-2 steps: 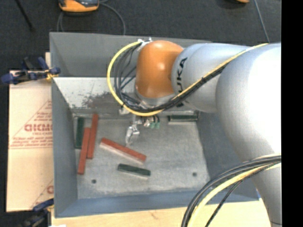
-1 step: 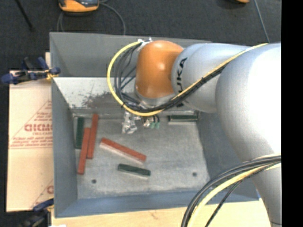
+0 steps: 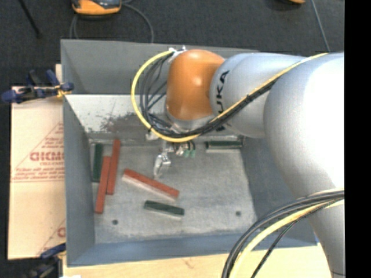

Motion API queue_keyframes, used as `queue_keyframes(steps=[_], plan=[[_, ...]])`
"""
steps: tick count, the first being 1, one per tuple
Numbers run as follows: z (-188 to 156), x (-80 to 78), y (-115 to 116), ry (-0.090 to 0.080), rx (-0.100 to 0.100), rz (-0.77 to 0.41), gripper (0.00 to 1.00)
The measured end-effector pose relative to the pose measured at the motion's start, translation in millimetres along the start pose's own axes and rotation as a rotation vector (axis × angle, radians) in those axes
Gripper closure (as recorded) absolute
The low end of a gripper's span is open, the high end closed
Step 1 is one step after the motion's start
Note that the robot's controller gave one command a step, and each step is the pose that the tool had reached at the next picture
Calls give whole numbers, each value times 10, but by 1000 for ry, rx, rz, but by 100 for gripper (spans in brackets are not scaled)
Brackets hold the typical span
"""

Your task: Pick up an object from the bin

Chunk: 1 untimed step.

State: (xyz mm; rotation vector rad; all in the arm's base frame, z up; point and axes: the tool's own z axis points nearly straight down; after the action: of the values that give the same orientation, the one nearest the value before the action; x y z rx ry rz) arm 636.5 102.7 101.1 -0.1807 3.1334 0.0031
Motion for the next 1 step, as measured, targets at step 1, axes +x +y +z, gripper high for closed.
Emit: queue_keyframes(steps=[1], plan=[[0, 0, 0, 0, 0, 1, 100]])
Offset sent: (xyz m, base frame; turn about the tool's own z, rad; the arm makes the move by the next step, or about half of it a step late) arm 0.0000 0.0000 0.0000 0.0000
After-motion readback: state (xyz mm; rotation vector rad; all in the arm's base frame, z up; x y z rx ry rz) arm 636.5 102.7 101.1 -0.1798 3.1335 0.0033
